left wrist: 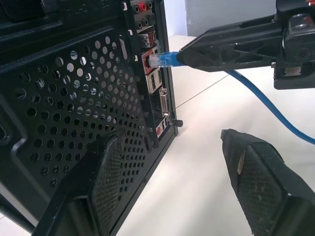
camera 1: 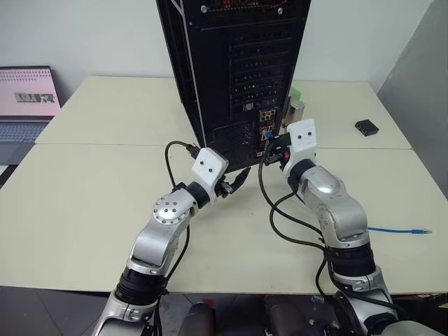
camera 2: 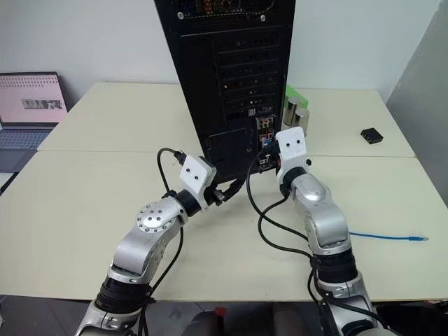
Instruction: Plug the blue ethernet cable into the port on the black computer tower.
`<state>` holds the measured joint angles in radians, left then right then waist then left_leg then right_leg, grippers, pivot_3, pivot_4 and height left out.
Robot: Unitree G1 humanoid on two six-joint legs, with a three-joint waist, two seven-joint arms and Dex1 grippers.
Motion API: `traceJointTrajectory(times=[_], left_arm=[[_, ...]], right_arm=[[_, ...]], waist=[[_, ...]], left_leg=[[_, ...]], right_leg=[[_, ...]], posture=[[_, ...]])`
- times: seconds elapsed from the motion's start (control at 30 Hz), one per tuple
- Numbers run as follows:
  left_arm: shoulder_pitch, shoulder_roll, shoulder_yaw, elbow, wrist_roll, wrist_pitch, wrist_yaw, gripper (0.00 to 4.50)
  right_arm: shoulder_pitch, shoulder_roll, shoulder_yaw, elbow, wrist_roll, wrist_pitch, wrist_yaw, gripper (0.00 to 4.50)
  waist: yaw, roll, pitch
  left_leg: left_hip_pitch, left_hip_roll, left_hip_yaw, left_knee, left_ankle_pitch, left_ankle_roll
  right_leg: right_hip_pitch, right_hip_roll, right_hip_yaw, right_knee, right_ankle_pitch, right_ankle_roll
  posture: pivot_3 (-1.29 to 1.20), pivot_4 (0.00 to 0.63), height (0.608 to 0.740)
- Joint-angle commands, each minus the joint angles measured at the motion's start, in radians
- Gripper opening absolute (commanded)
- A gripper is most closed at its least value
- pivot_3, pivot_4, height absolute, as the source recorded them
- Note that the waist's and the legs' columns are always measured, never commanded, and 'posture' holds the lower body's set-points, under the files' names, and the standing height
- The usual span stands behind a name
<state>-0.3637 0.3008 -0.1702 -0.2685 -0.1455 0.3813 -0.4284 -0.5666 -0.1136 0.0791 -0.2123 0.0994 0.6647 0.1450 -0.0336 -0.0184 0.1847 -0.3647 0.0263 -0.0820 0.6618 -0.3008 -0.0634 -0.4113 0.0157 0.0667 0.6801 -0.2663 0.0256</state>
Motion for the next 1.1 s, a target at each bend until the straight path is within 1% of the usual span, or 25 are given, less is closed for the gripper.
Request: traceJointTrajectory(times=[0.03,0.33,0.67,1.1], left_arm=[[-0.005,-0.007,0.000,-0.026,0.006,-0.025,-0.006,3.30],[-0.007,-0.011,0.001,-0.024,0.010,-0.025,-0.007,3.30],[-0.007,-0.015,-0.001,-0.024,0.014,-0.027,-0.008,3.30],[-0.010,-0.018,0.000,-0.019,0.016,-0.030,-0.010,3.30]], right_arm=[[-0.017,0.002,-0.003,-0.035,-0.010,-0.018,-0.008,0.00],[-0.031,0.002,-0.008,0.006,-0.018,-0.041,-0.011,0.00],[-0.055,0.005,-0.002,0.006,-0.018,-0.047,-0.009,0.00],[-0.044,-0.005,0.007,0.047,-0.033,-0.070,-0.004,0.00]], waist=[[0.000,0.000,0.000],[0.000,0.000,0.000],[0.000,0.000,0.000],[-0.002,0.000,0.000]], left_leg=[[0.000,0.000,0.000,0.000,0.000,0.000],[0.000,0.000,0.000,0.000,0.000,0.000],[0.000,0.000,0.000,0.000,0.000,0.000],[0.000,0.000,0.001,0.000,0.000,0.000]], right_leg=[[0.000,0.000,0.000,0.000,0.000,0.000],[0.000,0.000,0.000,0.000,0.000,0.000],[0.000,0.000,0.000,0.000,0.000,0.000],[0.000,0.000,0.001,0.000,0.000,0.000]], posture=[[0.00,0.150,0.740],[0.00,0.150,0.740],[0.00,0.150,0.740],[0.00,0.150,0.740]])
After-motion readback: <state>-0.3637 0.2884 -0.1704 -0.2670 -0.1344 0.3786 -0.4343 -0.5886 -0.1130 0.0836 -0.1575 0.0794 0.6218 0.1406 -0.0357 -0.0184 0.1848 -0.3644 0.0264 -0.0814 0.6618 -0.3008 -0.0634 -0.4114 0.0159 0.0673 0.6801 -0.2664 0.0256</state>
